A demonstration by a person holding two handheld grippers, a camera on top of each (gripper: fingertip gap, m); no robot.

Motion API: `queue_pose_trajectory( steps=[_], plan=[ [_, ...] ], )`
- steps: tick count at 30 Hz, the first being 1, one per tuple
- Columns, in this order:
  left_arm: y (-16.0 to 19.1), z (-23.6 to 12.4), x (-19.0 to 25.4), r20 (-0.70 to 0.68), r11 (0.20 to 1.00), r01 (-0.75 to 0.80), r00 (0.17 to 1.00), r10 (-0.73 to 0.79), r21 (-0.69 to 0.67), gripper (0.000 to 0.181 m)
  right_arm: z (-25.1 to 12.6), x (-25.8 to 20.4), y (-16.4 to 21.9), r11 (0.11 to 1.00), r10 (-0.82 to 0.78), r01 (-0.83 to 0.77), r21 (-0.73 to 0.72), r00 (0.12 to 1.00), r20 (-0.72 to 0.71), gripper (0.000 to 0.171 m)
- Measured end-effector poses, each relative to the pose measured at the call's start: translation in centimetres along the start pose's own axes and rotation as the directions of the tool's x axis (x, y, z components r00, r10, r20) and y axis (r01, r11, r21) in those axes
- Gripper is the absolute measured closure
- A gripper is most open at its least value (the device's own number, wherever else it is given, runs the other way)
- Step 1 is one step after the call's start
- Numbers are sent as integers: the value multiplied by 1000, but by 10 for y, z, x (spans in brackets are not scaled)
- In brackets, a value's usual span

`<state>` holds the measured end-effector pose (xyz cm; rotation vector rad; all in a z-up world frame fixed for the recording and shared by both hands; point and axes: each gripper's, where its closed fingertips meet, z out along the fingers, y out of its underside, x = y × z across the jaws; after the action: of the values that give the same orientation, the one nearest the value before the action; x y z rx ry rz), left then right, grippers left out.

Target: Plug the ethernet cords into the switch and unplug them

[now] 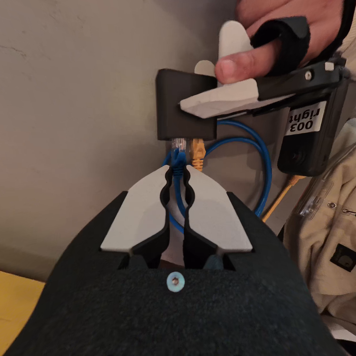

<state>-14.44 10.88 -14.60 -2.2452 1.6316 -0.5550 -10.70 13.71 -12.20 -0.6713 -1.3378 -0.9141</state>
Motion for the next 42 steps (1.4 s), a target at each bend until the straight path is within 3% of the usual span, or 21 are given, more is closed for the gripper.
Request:
queue_pose_trajectory(
  steps=[8,14,18,20,22,26,28,30,36,42],
  plan=[
    [-6,-5,-4,-47,997,27,999,-24,68,171,4,2,3,998,51,-51,-26,999,0,148],
    [-21,-10,-2,-116,979,52,993,-29,199,171,8,1,18,965,260,-258,-52,964,48,147],
    [-30,-11,-7,-120,951,106,990,-73,291,171,10,-1,25,947,316,-311,-78,947,61,147],
    [-39,-20,-8,-146,912,160,983,-112,377,170,10,-1,26,942,332,-327,-76,941,66,147],
    [-46,-38,-14,-165,852,206,976,-142,482,156,8,1,25,939,343,-340,-60,937,61,147],
    [-33,-80,-33,-179,714,259,966,-187,651,149,4,11,26,917,398,-397,-31,917,36,147],
    [-11,-78,-45,-128,719,246,968,-215,650,149,2,18,26,902,431,-431,-7,902,14,147],
    [8,-60,-44,4,791,138,984,-176,596,151,1,21,26,892,452,-452,2,892,5,147],
    [-10,-23,2,317,808,-220,947,43,547,150,1,18,27,895,447,-447,-12,894,15,147],
    [-23,-30,9,299,725,-187,954,-27,663,152,1,16,28,893,449,-449,-22,893,24,147]
  ],
)
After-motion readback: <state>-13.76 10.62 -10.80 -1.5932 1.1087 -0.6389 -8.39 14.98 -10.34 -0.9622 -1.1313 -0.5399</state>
